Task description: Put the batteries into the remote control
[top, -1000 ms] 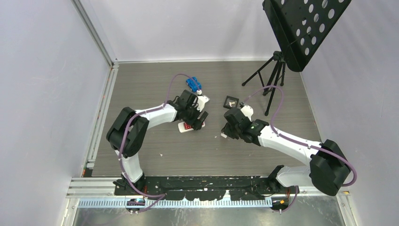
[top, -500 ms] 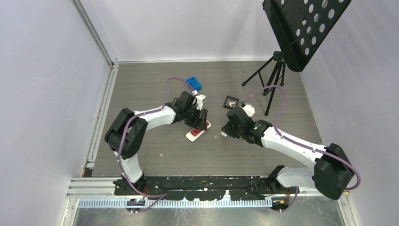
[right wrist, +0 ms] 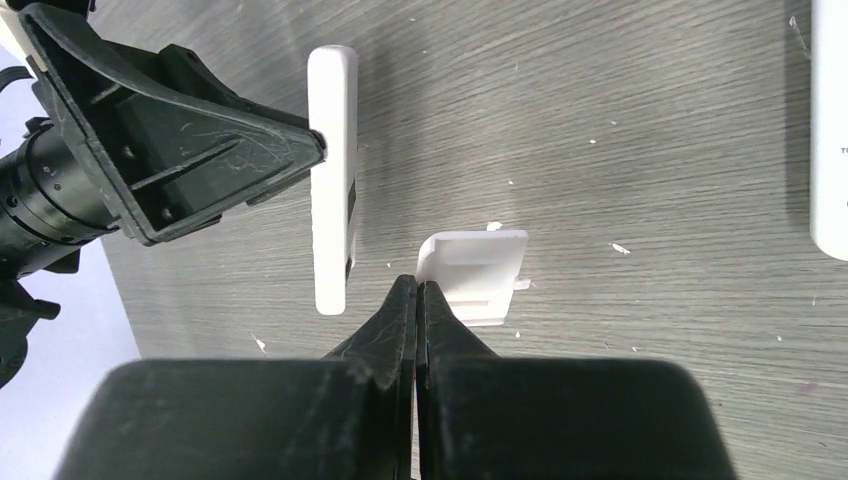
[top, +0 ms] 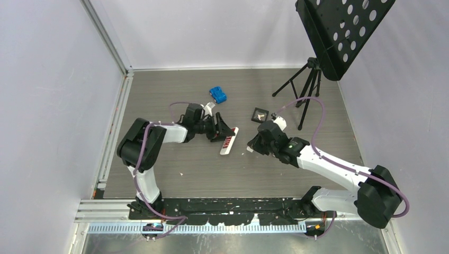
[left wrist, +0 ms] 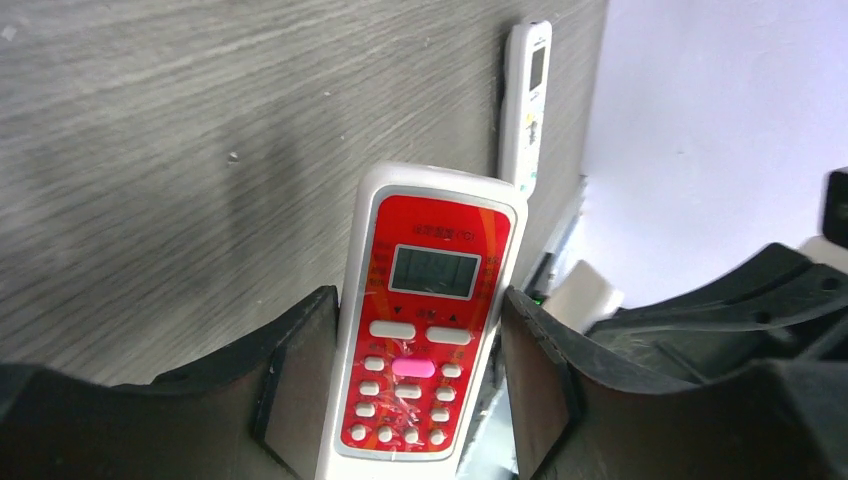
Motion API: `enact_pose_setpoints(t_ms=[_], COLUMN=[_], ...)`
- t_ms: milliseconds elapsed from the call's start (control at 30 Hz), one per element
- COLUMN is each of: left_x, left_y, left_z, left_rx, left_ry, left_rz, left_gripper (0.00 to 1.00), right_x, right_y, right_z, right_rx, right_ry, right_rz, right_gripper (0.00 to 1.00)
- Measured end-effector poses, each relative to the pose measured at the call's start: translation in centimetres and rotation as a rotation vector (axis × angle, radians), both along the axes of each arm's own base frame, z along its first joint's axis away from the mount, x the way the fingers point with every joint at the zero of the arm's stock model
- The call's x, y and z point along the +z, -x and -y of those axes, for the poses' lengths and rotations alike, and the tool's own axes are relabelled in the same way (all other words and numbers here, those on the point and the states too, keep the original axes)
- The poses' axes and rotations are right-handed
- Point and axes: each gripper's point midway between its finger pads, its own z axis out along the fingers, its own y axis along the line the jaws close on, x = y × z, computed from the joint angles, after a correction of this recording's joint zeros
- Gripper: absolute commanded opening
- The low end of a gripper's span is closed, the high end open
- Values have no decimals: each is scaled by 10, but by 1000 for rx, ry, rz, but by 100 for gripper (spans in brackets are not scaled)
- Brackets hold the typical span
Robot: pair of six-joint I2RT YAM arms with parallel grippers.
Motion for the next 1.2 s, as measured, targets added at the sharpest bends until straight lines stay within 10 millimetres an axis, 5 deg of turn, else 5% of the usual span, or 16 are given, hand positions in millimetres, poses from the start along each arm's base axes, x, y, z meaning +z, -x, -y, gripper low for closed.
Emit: enact_pose_setpoints(t_ms=[433,800,933,1200], left_x=[-10,-20,-24,-15], left_y=[-4,-1,1,0], left_z=[18,19,18,17], left_rx=[116,139,137,117], left_ry=[220,193,180,158], left_rz=[-216,-198,-182,-102], left_gripper=[49,55,66,83], right_x=[-52,-66,-76,-61], right_y=[-2,-22,-27,-45], right_z=[-2,-23,-28,-44], right_rx=[3,37,46,67], right_ry=[98,83,90,45], right_rz=[-106,-59,-61,24], right_gripper=[0,0,0,1])
